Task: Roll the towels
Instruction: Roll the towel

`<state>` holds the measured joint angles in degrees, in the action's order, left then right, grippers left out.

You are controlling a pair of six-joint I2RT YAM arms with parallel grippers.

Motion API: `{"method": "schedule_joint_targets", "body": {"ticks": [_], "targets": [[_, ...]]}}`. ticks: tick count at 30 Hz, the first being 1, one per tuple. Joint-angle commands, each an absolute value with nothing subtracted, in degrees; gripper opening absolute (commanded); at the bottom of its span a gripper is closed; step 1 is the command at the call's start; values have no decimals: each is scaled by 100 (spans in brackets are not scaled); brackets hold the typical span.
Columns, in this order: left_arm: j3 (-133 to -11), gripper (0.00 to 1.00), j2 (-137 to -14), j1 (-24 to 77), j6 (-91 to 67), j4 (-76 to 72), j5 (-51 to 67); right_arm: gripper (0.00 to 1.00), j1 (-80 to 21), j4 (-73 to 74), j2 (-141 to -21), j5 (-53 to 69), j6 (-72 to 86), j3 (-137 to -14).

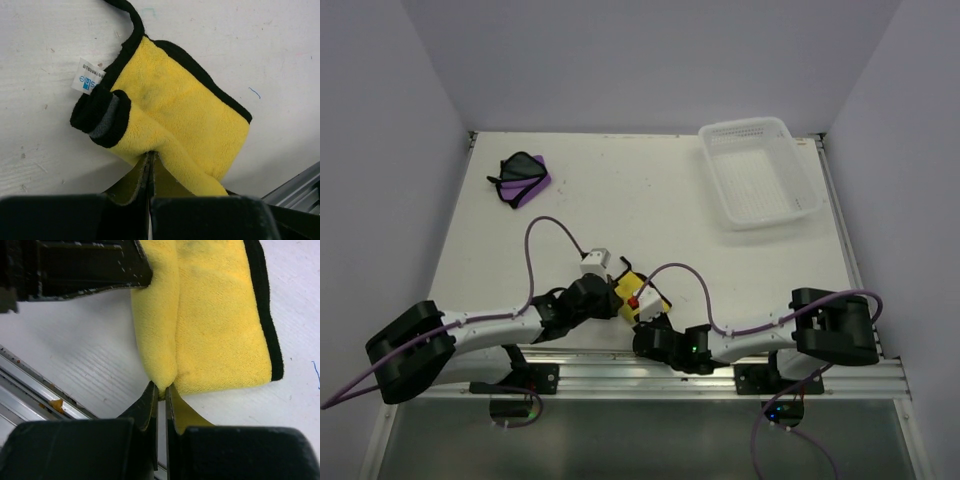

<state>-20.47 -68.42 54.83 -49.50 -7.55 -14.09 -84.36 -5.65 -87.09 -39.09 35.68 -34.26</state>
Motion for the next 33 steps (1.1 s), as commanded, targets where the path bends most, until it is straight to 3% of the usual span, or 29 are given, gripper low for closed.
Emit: {"method": "schedule_joint_targets", "body": {"ticks": [1,10,19,25,33], "targets": [[-2153,0,-6434,5423,-4975,-335,-1432,0,-8455,-948,-8491,-3815,4016,-3174],[-2303,0,-5547,5414,-4878,448,-1731,0,-8236,-1564,-7893,-3314,4561,-2383],[-2083,0,-5353,5414,-4711,123,-1547,0,-7164,-1600,-7225,-1742,4869,-2153],[-2021,0,-5300,5414,-4483,-263,-1345,0,-6417,-2038,-7339,-390,5396,-1987],[-2074,0,-5326,5414,-4324,-404,-1169,0,-5872,-2952,-7795,430,6160,-1750]]}}
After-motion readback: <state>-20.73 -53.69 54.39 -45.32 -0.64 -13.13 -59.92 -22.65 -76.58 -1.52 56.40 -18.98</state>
